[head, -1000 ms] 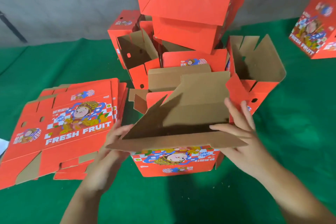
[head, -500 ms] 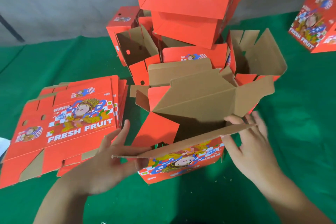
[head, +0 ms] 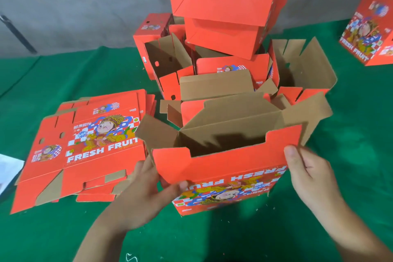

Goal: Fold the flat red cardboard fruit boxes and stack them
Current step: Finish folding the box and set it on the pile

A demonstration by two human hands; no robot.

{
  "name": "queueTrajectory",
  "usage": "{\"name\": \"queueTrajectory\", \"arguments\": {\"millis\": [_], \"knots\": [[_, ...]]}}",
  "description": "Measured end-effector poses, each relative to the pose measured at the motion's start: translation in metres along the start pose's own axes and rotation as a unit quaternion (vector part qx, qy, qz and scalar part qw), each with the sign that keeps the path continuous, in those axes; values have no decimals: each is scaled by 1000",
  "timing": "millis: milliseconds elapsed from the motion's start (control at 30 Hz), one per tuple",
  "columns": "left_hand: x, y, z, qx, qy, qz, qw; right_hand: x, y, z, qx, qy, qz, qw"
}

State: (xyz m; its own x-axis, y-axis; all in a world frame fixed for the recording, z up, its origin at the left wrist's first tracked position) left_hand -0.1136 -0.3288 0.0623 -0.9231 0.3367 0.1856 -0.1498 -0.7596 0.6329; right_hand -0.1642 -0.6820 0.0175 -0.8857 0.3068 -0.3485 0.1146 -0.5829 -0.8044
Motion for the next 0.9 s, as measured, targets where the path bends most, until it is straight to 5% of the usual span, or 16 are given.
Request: {"name": "queueTrajectory", "arguments": {"millis": [200, 300, 533, 633, 767, 900], "knots": [[-2, 7, -20, 93, 167, 28, 981, 4, -17, -10, -104, 81, 47, 990], [-12, 7, -25, 38, 237, 100, 966, 6, -25, -13, -120, 77, 80, 987], [-24, 25, -48, -14, 293, 151, 944, 6, -14, -17, -130, 80, -45, 987], [-30, 30, -53, -30, 335, 114, 935, -6, -12, -11, -157, 44, -43, 986], [-31, 24, -53, -61, 400, -15, 914, -14, -9, -14, -35, 9, 6, 999], [-31, 16, -54, -38, 385, -139, 912, -16, -14, -21, 19, 18, 76, 997]]}}
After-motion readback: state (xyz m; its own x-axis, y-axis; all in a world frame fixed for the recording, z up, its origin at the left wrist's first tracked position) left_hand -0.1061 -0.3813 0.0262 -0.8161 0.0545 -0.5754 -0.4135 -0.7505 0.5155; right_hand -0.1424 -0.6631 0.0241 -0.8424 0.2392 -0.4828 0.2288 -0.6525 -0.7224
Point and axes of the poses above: each hand's wrist, its own x-axis away from the middle knuckle, its own z-axis out of the back of the hand, y = z × x, the point moved 1 cm from there along -x, towards the middle knuckle, and after that the axes turned 5 degrees about z, right-handed, at the moved point
